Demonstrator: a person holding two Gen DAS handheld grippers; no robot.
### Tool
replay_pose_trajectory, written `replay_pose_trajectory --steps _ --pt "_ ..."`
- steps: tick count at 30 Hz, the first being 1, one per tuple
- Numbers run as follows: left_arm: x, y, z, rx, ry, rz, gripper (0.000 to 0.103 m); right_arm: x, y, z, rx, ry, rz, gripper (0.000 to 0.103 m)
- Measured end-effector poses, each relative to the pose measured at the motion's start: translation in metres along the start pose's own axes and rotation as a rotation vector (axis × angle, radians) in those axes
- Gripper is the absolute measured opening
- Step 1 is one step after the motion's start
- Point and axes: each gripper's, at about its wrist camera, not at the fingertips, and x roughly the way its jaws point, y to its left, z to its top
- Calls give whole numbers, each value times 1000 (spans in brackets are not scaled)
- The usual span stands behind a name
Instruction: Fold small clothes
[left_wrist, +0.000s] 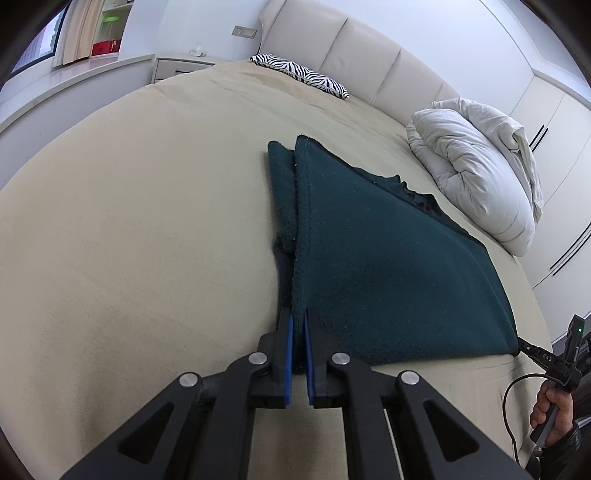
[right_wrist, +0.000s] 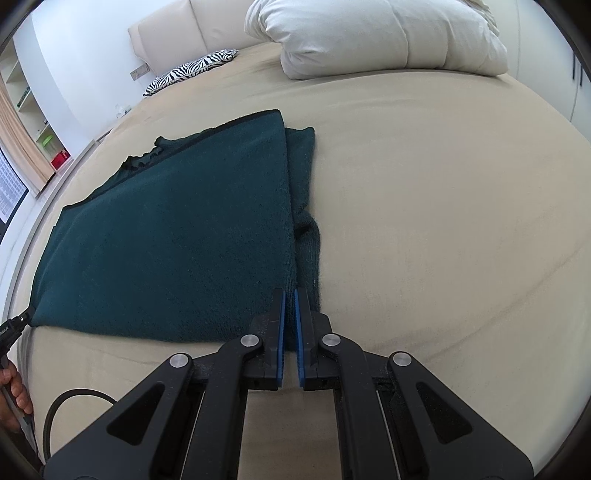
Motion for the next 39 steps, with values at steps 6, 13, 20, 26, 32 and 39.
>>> replay_pose_trajectory --steps 6,13,20,26,32,39 --pt "1 0 2 6 8 3 7 -5 -1 -5 18 -6 9 3" --pt "3 1 0 12 17 5 7 2 -7 -8 43 -3 20 3" --pt "-2 4 -6 -5 5 -5 7 4 -7 -6 43 -10 17 4" --pt "-4 6 -9 -12 0 -10 7 6 -5 0 36 -8 2 4" --pt "-6 7 -13 -15 -1 -11 7 10 -6 2 39 -9 -5 4" --pt "-5 4 -14 -14 1 -4 7 11 -8 4 40 -18 -8 4"
